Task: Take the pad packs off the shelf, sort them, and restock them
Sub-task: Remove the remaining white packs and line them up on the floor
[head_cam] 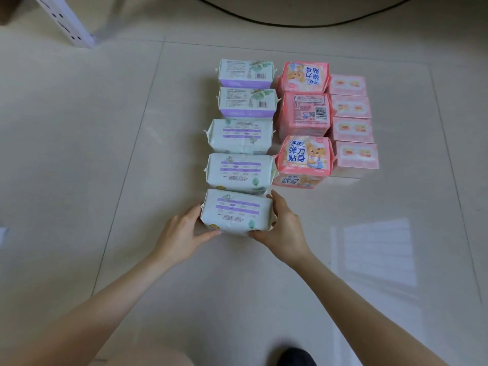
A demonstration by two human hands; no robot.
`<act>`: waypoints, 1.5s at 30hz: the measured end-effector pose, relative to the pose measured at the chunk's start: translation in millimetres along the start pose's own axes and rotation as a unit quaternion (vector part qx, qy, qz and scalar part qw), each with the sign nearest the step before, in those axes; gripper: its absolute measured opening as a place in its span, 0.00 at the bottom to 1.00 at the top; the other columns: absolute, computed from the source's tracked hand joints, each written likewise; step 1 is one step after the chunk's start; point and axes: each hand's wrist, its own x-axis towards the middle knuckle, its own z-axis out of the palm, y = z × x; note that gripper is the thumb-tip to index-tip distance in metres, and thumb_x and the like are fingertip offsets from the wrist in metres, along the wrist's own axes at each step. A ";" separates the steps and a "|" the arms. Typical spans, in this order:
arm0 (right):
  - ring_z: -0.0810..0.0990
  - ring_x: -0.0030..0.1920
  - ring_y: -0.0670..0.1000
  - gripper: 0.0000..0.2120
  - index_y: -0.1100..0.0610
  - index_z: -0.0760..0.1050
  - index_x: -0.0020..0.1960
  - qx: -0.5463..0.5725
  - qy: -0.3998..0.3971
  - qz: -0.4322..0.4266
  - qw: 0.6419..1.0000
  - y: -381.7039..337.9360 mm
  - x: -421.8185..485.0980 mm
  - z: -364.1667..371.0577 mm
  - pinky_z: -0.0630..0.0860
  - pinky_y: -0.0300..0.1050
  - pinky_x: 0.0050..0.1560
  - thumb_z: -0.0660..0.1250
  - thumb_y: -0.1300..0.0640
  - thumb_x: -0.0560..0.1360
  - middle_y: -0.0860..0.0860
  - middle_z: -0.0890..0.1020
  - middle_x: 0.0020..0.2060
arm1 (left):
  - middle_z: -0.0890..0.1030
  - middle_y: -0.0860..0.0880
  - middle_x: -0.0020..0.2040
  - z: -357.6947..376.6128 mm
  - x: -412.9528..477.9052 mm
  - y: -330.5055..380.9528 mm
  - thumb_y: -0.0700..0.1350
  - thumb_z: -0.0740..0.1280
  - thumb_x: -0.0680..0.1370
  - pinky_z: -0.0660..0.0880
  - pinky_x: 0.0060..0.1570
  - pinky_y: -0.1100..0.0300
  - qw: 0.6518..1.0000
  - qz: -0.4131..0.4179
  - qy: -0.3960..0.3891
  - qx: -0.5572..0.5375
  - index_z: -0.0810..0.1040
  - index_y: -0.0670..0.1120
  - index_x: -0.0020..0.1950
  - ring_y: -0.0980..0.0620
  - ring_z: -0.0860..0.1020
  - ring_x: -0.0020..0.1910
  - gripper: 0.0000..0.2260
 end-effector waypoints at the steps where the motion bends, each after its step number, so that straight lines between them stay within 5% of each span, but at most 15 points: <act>1: 0.76 0.45 0.29 0.36 0.55 0.67 0.68 -0.002 0.004 -0.002 1.000 -1.5 2.1 1.7 0.70 0.24 0.38 0.78 0.60 0.64 0.37 0.79 0.48 | 0.83 0.57 0.49 -1.3 1.5 -0.6 0.53 0.75 0.71 0.76 0.47 0.53 1.000 -0.002 0.004 0.001 0.76 0.49 0.62 0.50 0.79 0.45 0.22; 13: 0.77 0.49 0.36 0.37 0.52 0.67 0.70 -0.014 0.016 -0.003 1.000 2.1 8.9 4.0 0.71 0.25 0.46 0.78 0.59 0.64 0.37 0.79 0.52 | 0.82 0.51 0.48 -2.0 6.7 2.4 0.54 0.74 0.71 0.76 0.46 0.49 0.999 -0.028 -0.012 0.028 0.75 0.44 0.59 0.45 0.80 0.46 0.22; 18: 0.78 0.58 0.48 0.36 0.53 0.63 0.71 -0.070 0.001 0.013 0.997 -3.2 2.0 -0.9 0.76 0.41 0.52 0.75 0.58 0.67 0.45 0.79 0.59 | 0.79 0.47 0.50 -11.9 0.2 4.3 0.52 0.74 0.72 0.75 0.43 0.50 0.990 0.022 -0.017 0.137 0.76 0.41 0.56 0.42 0.78 0.47 0.20; 23: 0.66 0.70 0.54 0.39 0.55 0.50 0.77 -0.278 -0.060 0.048 0.957 -27.8 -25.4 -15.6 0.72 0.52 0.59 0.69 0.53 0.75 0.52 0.64 0.74 | 0.80 0.44 0.50 -35.9 -22.4 15.6 0.47 0.76 0.69 0.75 0.41 0.50 0.965 0.059 -0.030 0.254 0.78 0.41 0.60 0.40 0.79 0.46 0.22; 30: 0.54 0.77 0.54 0.33 0.55 0.46 0.78 -0.407 -0.114 0.042 0.905 -80.7 -73.7 -37.0 0.55 0.53 0.75 0.58 0.46 0.80 0.53 0.54 0.78 | 0.81 0.44 0.56 -80.3 -60.2 68.7 0.47 0.77 0.66 0.76 0.52 0.49 0.944 0.105 -0.061 0.307 0.78 0.40 0.60 0.43 0.79 0.54 0.25; 37: 0.52 0.77 0.54 0.32 0.55 0.46 0.78 -0.451 -0.121 0.050 0.883 -151.9 -131.1 -66.3 0.47 0.58 0.75 0.53 0.43 0.81 0.53 0.55 0.78 | 0.70 0.44 0.72 -136.7 -102.7 146.0 0.51 0.66 0.77 0.59 0.71 0.45 0.934 0.081 -0.132 0.323 0.69 0.41 0.72 0.45 0.66 0.73 0.26; 45: 0.52 0.77 0.54 0.32 0.57 0.47 0.78 -0.484 -0.086 0.034 0.870 -280.2 -186.4 -131.6 0.44 0.60 0.74 0.50 0.43 0.81 0.54 0.57 0.77 | 0.59 0.49 0.78 -239.3 -141.7 258.9 0.56 0.55 0.81 0.48 0.75 0.49 0.930 0.070 -0.130 0.338 0.58 0.46 0.77 0.51 0.53 0.78 0.27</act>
